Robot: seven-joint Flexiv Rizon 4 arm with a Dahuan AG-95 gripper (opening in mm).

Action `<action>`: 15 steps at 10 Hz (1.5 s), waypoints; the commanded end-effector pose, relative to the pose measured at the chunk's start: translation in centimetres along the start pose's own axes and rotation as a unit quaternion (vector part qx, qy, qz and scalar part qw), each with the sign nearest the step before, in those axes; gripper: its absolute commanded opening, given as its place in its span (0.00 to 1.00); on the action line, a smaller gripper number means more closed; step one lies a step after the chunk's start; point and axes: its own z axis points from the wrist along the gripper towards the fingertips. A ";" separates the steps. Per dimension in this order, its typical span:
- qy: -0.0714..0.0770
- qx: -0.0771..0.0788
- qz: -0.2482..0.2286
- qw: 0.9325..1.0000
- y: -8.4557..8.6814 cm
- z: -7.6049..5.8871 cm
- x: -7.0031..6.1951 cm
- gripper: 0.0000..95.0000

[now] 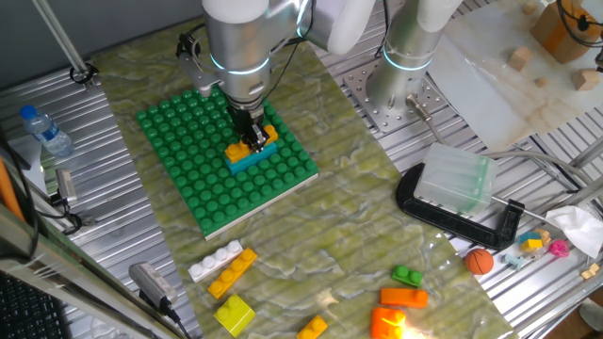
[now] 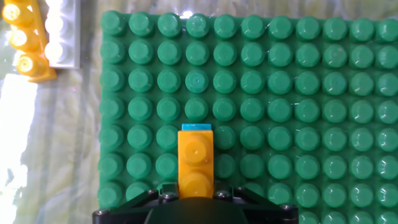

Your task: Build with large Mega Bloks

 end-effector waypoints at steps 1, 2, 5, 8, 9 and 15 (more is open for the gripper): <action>0.000 0.000 0.001 1.000 0.0 0.0 0.0 0.00; 0.001 -0.001 0.001 1.000 0.0 0.1 0.1 0.00; 0.001 -0.001 0.002 1.000 0.0 0.3 0.0 0.00; 0.000 0.001 0.005 1.000 -0.2 0.7 -0.3 0.00; -0.001 0.003 0.006 1.000 -0.4 0.8 -0.4 0.00; -0.001 -0.007 0.006 1.000 -0.3 1.4 -0.5 0.00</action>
